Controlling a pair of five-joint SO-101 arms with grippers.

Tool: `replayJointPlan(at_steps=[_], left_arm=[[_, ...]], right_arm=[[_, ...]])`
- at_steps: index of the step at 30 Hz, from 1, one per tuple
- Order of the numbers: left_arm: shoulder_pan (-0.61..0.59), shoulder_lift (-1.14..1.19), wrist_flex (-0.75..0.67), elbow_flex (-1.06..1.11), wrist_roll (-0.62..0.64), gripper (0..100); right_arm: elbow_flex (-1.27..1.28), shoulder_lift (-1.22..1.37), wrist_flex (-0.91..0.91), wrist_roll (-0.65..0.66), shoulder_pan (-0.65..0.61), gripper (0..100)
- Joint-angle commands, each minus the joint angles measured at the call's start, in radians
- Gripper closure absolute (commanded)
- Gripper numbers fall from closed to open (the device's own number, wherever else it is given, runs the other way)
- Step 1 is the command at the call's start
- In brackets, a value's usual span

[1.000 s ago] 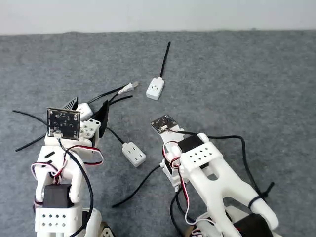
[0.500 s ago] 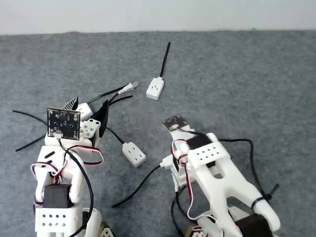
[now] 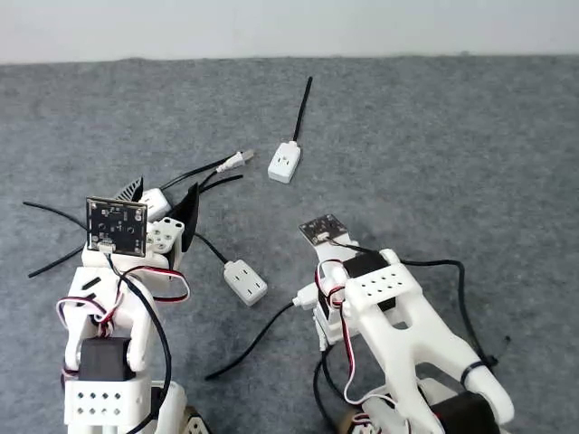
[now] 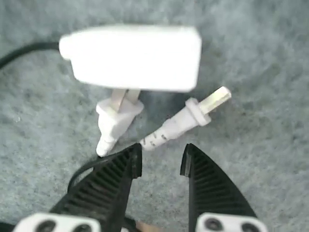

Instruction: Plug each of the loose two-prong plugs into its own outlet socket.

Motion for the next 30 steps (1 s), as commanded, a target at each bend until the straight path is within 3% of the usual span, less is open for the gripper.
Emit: replayJointPlan(at_steps=[1,11,26,30], left_arm=[[0.005,-0.008,-0.031,-0.015,-0.006,75],[0.005,-0.008,-0.031,-0.015,-0.006,75],[0.005,-0.008,-0.029,-0.015,-0.006,75],[0.005,-0.008,-0.029,-0.015,-0.006,75]], right_arm=[[-0.002,-0.028,-0.058,-0.009,0.010,85.5],[-0.002,-0.018,-0.133,-0.011,0.010,85.8],[-0.072,0.340,-0.134,-0.011,0.010,86.1],[-0.115,0.348,-0.137,-0.011,0.008,96.0]])
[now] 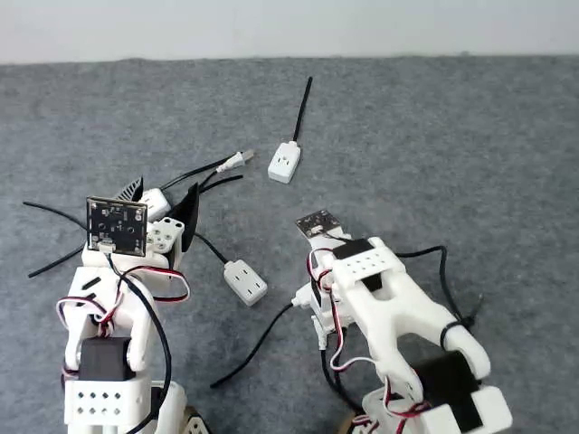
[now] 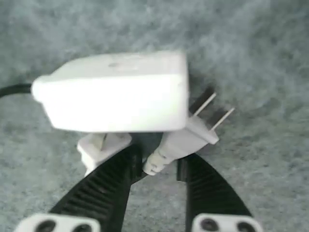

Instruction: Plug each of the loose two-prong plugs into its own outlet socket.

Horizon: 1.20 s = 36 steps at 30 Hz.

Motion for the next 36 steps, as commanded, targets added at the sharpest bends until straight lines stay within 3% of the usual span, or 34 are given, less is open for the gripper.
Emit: replayJointPlan(at_steps=[1,16,23,27,36], left_arm=[[0.005,-0.008,-0.029,-0.015,-0.006,75],[0.005,-0.008,-0.029,-0.013,-0.006,75],[0.006,-0.008,-0.029,-0.013,-0.006,75],[0.006,-0.008,-0.029,-0.013,-0.006,75],[0.021,-0.008,-0.026,-0.013,-0.006,75]], right_arm=[[-0.031,0.054,-0.031,-0.008,0.001,98.8],[-0.109,0.054,-0.065,0.002,0.007,99.0],[-0.284,-0.018,0.117,0.005,0.007,99.0],[-0.381,-0.147,0.222,0.094,0.007,99.0],[-0.423,-0.386,0.340,0.153,0.007,99.0]])
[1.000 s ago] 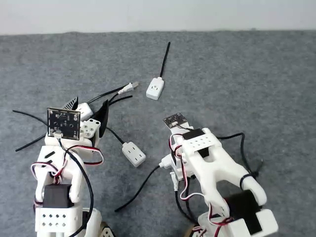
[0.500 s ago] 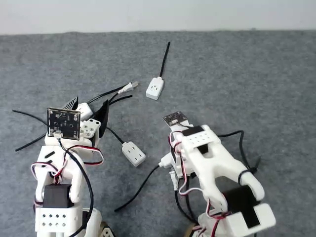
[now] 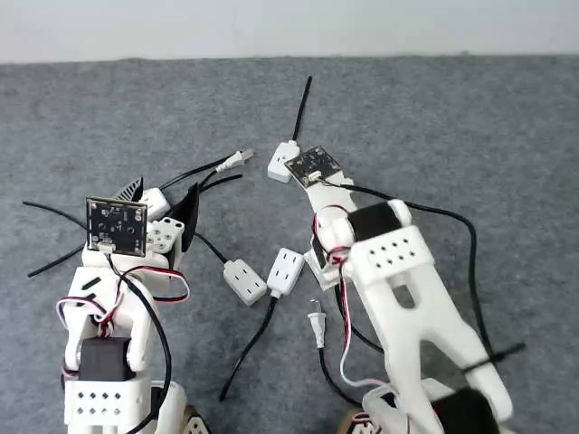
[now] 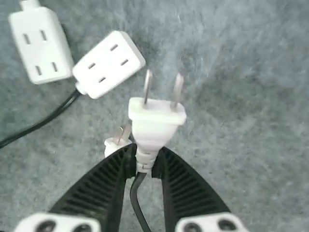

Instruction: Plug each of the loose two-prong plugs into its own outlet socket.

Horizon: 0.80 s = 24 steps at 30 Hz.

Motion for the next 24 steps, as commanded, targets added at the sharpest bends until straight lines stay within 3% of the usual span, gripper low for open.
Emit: replayJointPlan(at_steps=[1,4,19,24], left_arm=[[0.037,-0.008,-0.026,-0.008,-0.006,75],[0.089,-0.008,-0.026,0.016,-0.011,75],[0.187,-0.008,0.054,-0.051,-0.009,75],[0.238,-0.008,0.063,-0.054,-0.011,75]], right_arm=[[-0.057,-0.110,0.033,0.092,0.001,99.0],[-0.054,-0.166,0.028,0.206,0.001,99.0],[-0.063,-0.252,-0.114,0.511,-0.010,99.0],[-0.095,-0.252,-0.119,0.531,-0.054,99.0]])
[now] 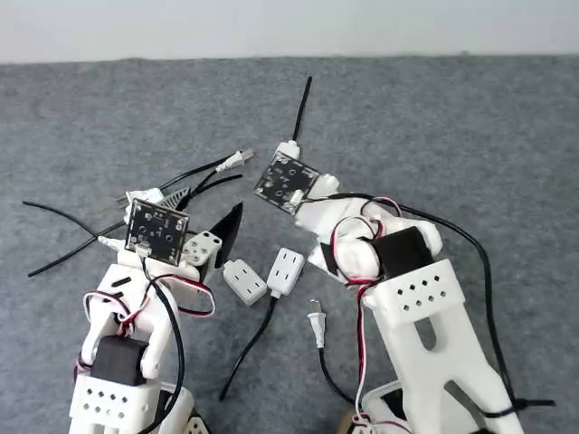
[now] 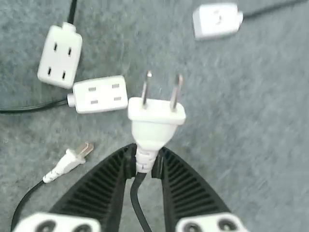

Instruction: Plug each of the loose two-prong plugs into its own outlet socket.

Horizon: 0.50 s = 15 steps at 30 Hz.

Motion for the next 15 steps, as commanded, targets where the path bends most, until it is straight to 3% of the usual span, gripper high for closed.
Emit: replayJointPlan(at_steps=[1,15], left_arm=[[0.055,-0.009,0.015,-0.064,-0.008,75],[0.143,-0.009,0.110,-0.168,-0.028,75]], right_arm=[[-0.086,-0.042,-0.015,0.021,-0.035,99.0],[-0.133,-0.031,0.025,0.018,-0.090,99.0]])
